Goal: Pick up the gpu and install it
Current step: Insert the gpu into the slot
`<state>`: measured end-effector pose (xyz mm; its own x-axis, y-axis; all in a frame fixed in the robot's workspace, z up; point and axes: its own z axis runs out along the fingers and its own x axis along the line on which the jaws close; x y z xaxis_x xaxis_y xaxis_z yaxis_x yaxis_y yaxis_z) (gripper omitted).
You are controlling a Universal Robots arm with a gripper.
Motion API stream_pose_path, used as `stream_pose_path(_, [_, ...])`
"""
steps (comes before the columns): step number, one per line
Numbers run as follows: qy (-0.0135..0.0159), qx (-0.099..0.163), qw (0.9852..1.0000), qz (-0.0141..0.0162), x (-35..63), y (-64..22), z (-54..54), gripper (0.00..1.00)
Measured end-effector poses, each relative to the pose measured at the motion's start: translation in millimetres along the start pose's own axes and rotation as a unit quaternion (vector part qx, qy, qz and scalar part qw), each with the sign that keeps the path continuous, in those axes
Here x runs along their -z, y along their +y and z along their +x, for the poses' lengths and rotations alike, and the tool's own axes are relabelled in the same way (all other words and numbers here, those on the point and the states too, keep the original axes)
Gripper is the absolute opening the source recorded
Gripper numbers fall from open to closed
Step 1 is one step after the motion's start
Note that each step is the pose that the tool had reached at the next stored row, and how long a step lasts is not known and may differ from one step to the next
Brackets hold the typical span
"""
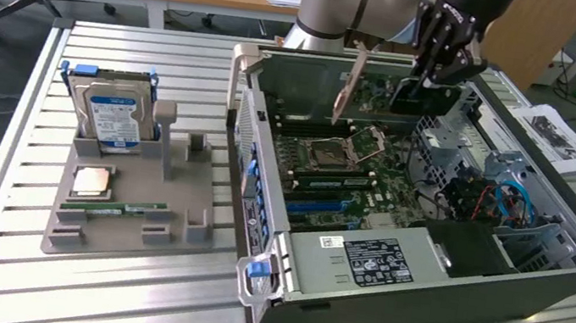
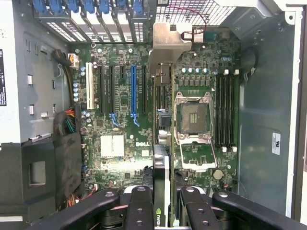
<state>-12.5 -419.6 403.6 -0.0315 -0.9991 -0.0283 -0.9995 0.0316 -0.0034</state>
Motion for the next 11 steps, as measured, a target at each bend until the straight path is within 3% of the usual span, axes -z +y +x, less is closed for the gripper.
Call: stream_pose_path(11, [0.0, 0.0, 1.0, 0.0016, -3.3, 1.2, 0.1, 0.27])
